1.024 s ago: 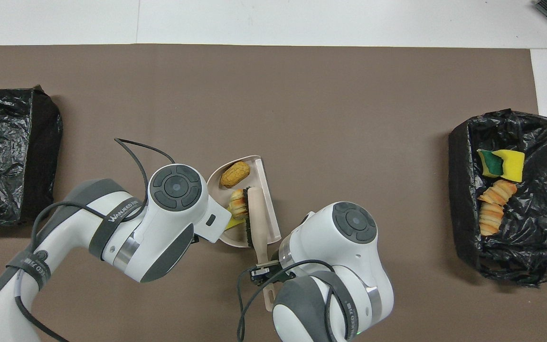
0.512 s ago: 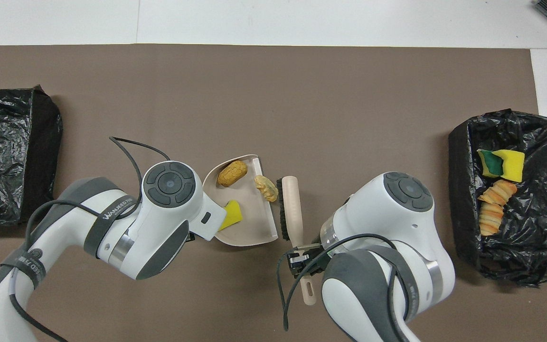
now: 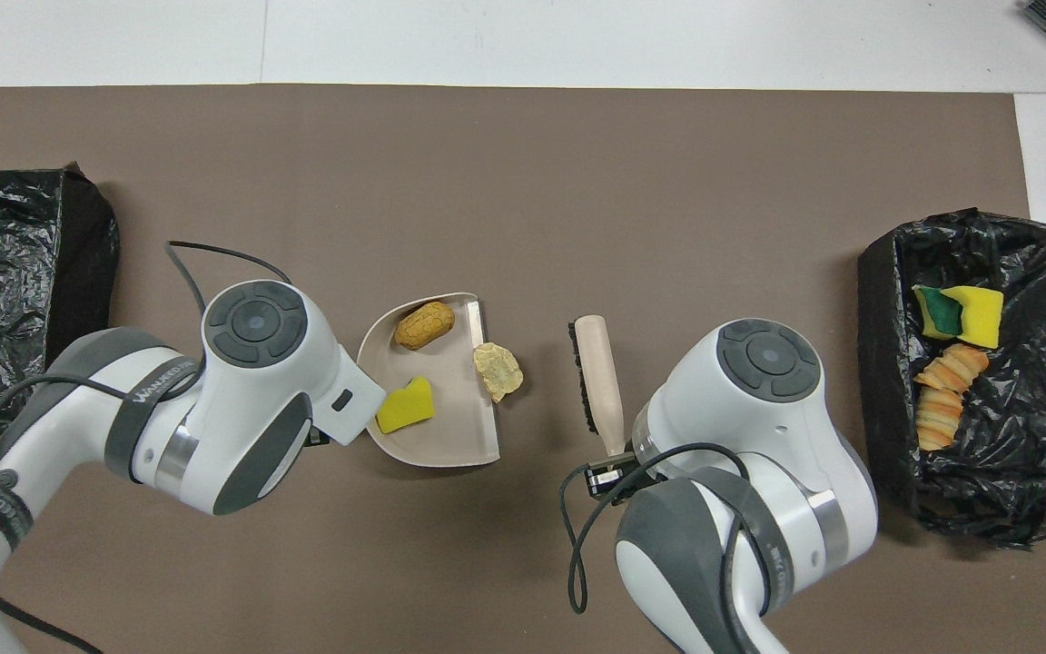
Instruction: Sweep and dump trash in bin
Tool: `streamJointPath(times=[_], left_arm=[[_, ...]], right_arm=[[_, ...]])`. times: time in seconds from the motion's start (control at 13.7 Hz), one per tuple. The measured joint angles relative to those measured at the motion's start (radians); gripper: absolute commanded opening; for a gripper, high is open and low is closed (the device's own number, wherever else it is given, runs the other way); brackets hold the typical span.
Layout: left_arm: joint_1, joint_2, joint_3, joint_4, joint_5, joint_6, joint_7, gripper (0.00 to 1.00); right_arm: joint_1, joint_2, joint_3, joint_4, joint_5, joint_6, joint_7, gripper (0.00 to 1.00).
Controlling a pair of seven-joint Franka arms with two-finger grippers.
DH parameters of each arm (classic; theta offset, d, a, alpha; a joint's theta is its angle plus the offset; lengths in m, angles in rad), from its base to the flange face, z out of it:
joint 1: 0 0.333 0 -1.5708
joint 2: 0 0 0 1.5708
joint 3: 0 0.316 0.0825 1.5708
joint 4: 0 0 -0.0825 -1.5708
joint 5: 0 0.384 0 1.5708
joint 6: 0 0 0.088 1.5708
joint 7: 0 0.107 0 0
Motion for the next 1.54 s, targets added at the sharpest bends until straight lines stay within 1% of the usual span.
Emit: streamJointPath(times=[0.22, 0.37, 0.44, 0.66, 0.88, 1.1, 1.17, 1.39, 1.54], left_arm=[[0.0, -0.064, 0.073, -0.001, -0.056, -0.019, 0.141, 0.0], [0.0, -0.088, 0.092, -0.006, -0.069, -0.027, 0.165, 0.0], [0.0, -0.089, 0.092, -0.009, -0.072, -0.028, 0.163, 0.0], [0.002, -0.066, 0.096, -0.024, -0.073, -0.021, 0.137, 0.0], [0.03, -0.016, 0.11, -0.029, -0.062, 0.048, 0.132, 0.0], [0.039, 0.029, 0.11, -0.031, 0.021, 0.08, 0.062, 0.0], [0.038, 0.03, 0.108, -0.032, 0.03, 0.08, 0.054, 0.0], [0.036, 0.026, 0.101, -0.035, 0.036, 0.081, 0.034, 0.0], [0.031, 0.022, 0.098, -0.038, 0.041, 0.08, 0.023, 0.0]], right_arm=[[0.045, 0.118, 0.004, 0.053, -0.011, 0.055, 0.0, 0.0], [0.099, 0.194, 0.005, 0.098, -0.011, 0.101, 0.0, 0.0], [0.117, 0.217, 0.007, 0.109, -0.011, 0.124, 0.0, 0.0], [0.134, 0.227, 0.011, 0.125, 0.001, 0.135, 0.0, 0.0], [0.136, 0.227, 0.011, 0.125, 0.005, 0.135, 0.0, 0.0], [0.136, 0.227, 0.011, 0.118, 0.011, 0.151, 0.0, 0.0], [0.137, 0.227, 0.012, 0.112, 0.032, 0.167, 0.0, 0.0], [0.169, 0.229, 0.015, 0.103, 0.153, 0.219, 0.0, 0.0], [0.21, 0.229, 0.016, 0.104, 0.264, 0.268, -0.002, 0.0]])
